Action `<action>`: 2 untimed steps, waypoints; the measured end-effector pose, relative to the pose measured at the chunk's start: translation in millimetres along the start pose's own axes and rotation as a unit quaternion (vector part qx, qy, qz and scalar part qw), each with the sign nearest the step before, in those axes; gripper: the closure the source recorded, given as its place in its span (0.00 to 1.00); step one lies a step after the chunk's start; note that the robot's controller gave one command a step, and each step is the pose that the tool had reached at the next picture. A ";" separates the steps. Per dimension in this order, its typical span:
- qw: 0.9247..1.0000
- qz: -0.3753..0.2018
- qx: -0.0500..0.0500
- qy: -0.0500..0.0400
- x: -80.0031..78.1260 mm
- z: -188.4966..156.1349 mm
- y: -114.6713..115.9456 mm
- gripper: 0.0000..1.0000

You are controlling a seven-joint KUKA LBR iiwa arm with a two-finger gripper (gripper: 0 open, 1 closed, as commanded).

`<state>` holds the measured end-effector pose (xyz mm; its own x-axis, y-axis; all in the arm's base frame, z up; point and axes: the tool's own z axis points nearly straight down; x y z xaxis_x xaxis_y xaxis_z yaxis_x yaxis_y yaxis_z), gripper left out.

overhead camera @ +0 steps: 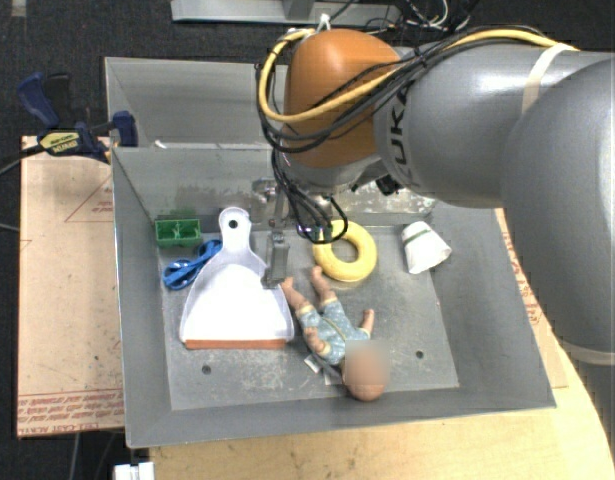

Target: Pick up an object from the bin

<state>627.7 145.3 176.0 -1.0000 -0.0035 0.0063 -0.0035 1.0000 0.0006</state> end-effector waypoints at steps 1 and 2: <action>1.000 0.001 -0.001 -0.004 -1.7 -5.4 -0.6 0.00; 0.999 0.045 -0.001 -0.005 -9.6 46.7 26.7 0.00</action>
Offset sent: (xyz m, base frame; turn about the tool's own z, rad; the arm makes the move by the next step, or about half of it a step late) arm 0.0135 0.0549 -0.1060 0.1771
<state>637.0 172.0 129.2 -0.9963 0.0858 -0.0032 0.0858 0.9963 0.0029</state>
